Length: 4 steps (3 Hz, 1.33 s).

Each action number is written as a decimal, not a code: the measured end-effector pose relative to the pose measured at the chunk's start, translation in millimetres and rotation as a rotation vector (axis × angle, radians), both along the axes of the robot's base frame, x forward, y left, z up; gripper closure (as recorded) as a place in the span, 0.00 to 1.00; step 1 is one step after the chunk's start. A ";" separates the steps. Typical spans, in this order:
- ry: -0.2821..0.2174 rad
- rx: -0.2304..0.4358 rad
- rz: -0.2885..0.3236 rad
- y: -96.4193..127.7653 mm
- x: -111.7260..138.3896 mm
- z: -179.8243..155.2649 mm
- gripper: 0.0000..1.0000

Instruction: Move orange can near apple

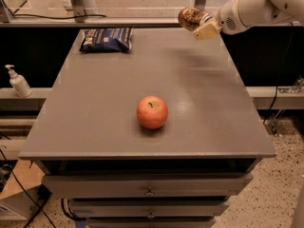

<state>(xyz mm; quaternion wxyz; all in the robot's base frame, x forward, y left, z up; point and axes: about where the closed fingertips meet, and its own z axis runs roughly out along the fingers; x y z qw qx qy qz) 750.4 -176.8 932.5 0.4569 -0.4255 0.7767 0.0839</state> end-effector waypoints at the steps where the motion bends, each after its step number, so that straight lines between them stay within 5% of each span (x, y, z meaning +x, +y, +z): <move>1: 0.022 -0.048 0.052 9.8 -13.0 -5.7 1.00; 2: 0.031 -0.065 0.097 16.2 -50.8 -1.5 1.00; 4: 0.129 0.035 0.271 45.7 -148.6 -34.6 1.00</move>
Offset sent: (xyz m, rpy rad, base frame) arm -0.1281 0.0211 -0.0216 -0.0932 0.1022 0.1600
